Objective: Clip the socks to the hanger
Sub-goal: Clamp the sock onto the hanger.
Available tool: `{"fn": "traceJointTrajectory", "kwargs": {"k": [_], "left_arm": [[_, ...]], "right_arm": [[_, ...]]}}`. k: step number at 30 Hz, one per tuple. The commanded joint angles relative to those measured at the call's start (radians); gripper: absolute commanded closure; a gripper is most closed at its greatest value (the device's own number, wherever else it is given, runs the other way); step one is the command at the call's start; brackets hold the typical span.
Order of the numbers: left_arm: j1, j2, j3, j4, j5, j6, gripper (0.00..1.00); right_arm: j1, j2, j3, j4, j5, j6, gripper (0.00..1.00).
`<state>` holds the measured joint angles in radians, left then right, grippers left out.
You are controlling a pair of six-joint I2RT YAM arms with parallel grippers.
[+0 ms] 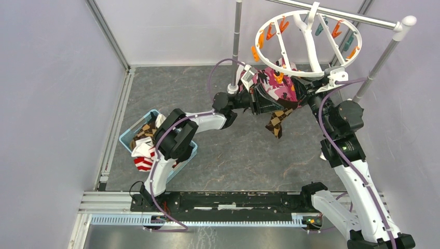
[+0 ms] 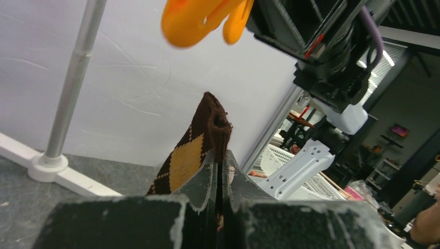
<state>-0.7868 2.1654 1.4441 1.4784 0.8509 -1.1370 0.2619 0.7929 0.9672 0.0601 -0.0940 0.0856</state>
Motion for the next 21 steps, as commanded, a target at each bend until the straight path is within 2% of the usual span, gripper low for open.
{"fn": "traceJointTrajectory", "kwargs": {"k": [1, 21], "left_arm": [[0.001, 0.010, 0.086, 0.259, 0.037, -0.109, 0.98], [0.003, 0.047, 0.185, 0.258, -0.013, -0.183, 0.98]], "right_arm": [[0.003, -0.015, 0.044, -0.013, -0.042, 0.014, 0.97], [0.003, -0.013, 0.053, -0.032, -0.113, 0.033, 0.97]]}}
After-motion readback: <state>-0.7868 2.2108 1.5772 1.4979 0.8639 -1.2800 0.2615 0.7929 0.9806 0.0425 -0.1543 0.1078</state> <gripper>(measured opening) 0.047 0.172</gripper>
